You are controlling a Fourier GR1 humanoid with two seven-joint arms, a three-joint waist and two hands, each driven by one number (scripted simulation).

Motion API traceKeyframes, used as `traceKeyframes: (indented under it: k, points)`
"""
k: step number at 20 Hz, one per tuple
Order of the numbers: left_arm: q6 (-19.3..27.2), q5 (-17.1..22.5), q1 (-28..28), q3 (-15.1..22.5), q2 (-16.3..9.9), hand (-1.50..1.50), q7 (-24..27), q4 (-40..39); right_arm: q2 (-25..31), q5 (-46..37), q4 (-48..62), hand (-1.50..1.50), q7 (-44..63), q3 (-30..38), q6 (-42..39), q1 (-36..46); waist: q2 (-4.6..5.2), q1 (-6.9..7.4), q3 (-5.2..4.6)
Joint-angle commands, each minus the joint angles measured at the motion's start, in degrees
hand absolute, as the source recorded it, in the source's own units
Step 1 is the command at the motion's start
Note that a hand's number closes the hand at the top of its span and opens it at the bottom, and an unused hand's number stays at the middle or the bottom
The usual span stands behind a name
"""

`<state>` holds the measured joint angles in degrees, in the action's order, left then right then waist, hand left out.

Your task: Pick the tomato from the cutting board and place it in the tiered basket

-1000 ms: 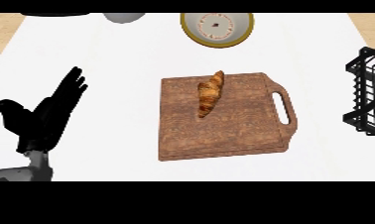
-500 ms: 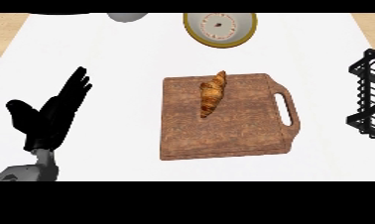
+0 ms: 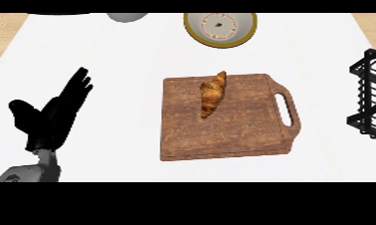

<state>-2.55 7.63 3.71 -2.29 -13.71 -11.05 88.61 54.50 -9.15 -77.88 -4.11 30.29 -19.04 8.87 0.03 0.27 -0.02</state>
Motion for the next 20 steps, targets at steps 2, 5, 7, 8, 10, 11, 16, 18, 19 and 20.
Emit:
traceKeyframes:
  k: [2, 5, 7, 8, 10, 11, 16, 18, 19, 20]
  points:
    - [-1.7, 0.9, -3.2, -0.7, -0.4, 0.00, -0.9, 3.8, -6.3, -6.6, 0.2, 1.50, -0.8, -4.1, 8.2, 1.8, -0.04, 0.34, 0.03]
    - [-0.3, -1.3, -1.0, 0.5, 1.3, 0.00, -0.4, 2.5, -6.5, -10.6, 7.1, 1.50, -1.6, -7.8, 11.3, 8.8, 0.09, 0.59, 0.03]
    - [0.9, -2.2, 0.5, 1.1, 2.3, 0.00, -1.6, 1.9, -5.1, -12.4, 14.4, 1.50, -6.9, -7.7, 12.1, 11.2, 0.19, 0.77, 0.06]
    - [-1.3, -0.5, 3.0, -1.3, 0.5, 0.00, -1.2, -1.0, -6.4, -11.2, 8.9, 1.50, -3.7, -5.8, 13.1, 9.8, 0.05, 0.08, 0.02]
    - [-1.7, -0.2, 0.0, -1.1, -0.3, 0.00, -2.2, 1.6, -8.2, -6.6, 10.6, 1.50, -5.8, -1.2, 14.3, 10.1, 0.00, 0.24, 0.05]
    - [-3.1, 0.9, -2.3, -2.2, -0.5, 0.00, 0.7, 1.7, -9.9, -7.9, 8.4, 1.50, -1.9, -3.2, 16.0, 12.1, -0.01, 0.48, 0.01]
    - [-1.6, -0.6, 2.1, -2.3, 0.3, 0.00, -1.2, 0.0, -8.5, -10.7, 18.6, -1.50, -9.4, -5.2, 16.1, 15.6, 0.18, 0.49, 0.05]
    - [-1.4, -1.6, 1.8, -0.9, 1.5, 0.00, -0.7, -0.3, -10.5, -11.5, 13.3, -1.50, -4.8, -7.6, 16.4, 16.1, 0.08, 0.25, 0.01]
    - [0.5, -2.2, 0.0, -0.3, 2.2, 0.00, -3.7, 3.5, -11.3, -10.0, 10.2, -1.50, -3.2, -6.5, 15.6, 14.2, -0.08, 0.06, 0.01]
    - [-3.0, -0.2, -1.3, -2.8, -0.6, 0.00, -0.7, 2.9, -10.7, -11.0, 15.7, -1.50, -5.3, -6.9, 16.7, 17.4, 0.09, 0.77, 0.03]
